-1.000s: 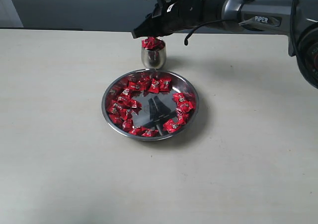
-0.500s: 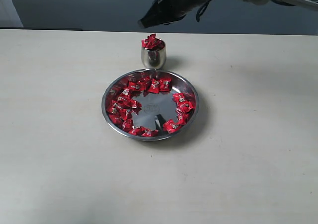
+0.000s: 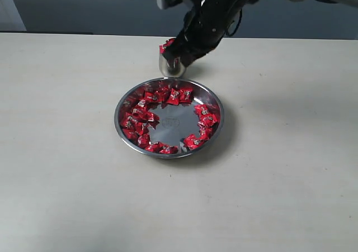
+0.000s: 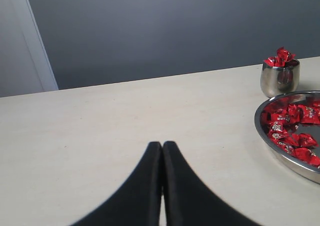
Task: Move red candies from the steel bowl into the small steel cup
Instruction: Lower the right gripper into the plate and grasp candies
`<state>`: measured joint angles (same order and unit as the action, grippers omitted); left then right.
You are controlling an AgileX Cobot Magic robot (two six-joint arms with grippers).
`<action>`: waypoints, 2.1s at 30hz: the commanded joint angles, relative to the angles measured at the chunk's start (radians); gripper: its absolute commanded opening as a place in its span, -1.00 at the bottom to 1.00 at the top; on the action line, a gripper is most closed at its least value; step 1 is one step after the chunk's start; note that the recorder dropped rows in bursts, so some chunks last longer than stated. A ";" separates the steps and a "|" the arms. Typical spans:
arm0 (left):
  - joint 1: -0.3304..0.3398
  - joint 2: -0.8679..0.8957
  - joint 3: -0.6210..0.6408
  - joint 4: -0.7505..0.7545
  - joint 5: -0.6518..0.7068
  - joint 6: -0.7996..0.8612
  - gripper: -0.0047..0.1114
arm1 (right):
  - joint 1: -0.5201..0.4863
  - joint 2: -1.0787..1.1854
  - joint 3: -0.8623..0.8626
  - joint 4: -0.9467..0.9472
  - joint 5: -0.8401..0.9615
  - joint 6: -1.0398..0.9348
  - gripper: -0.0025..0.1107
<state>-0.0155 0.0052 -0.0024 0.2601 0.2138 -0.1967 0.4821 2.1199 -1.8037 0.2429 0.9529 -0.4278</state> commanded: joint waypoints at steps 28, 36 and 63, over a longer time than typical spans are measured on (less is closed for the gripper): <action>-0.006 -0.005 0.002 -0.004 -0.006 -0.004 -0.91 | -0.004 0.188 0.004 0.099 0.268 -0.113 -0.10; -0.006 -0.005 0.002 -0.004 -0.006 -0.004 -0.91 | 0.003 0.202 0.004 0.106 0.268 -0.065 -0.10; -0.006 -0.005 0.002 -0.004 -0.006 -0.004 -0.91 | 0.069 0.210 0.004 -0.021 0.268 0.065 -0.10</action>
<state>-0.0155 0.0052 -0.0024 0.2601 0.2138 -0.1967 0.5523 2.3231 -1.8037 0.2285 1.2191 -0.3666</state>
